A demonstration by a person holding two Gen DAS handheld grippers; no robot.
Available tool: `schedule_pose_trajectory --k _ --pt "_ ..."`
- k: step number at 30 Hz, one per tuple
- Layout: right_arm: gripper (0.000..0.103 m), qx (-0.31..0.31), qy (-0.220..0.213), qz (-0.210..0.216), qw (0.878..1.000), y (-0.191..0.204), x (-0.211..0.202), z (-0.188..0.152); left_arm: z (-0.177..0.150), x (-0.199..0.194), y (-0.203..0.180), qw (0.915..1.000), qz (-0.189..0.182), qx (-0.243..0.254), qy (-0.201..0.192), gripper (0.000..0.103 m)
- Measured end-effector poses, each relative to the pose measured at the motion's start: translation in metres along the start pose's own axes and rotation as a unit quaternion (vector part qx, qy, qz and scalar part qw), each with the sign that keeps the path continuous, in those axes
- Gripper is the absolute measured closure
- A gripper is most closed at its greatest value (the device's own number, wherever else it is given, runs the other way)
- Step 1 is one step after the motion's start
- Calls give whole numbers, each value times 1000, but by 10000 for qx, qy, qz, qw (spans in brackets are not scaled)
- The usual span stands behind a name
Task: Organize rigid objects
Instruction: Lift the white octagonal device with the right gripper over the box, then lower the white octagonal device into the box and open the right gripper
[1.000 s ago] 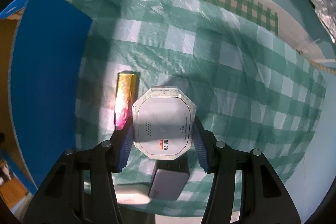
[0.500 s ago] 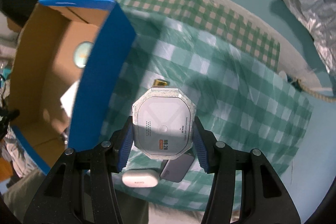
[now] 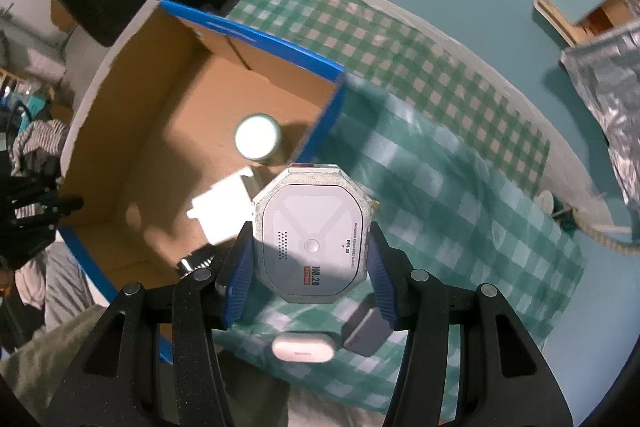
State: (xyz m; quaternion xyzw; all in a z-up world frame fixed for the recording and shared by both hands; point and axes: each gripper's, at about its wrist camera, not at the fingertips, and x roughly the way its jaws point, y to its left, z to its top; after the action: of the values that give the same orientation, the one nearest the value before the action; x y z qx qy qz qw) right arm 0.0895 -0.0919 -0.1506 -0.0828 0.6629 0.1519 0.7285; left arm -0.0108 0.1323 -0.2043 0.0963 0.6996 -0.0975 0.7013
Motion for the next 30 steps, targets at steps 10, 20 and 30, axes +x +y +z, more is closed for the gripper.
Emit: schedule_pose_trajectory --k 10,20,30 --pt "50 -514 76 59 9986 40 12 18 1 0 0 10000 -23 -12 -9 94" --pt "50 -962 286 26 9949 70 38 28 1 1 1 10000 -28 -25 -15 94" --pt "50 -1240 444 -16 9913 87 55 32 2 1 1 10000 -33 -27 -8 94"
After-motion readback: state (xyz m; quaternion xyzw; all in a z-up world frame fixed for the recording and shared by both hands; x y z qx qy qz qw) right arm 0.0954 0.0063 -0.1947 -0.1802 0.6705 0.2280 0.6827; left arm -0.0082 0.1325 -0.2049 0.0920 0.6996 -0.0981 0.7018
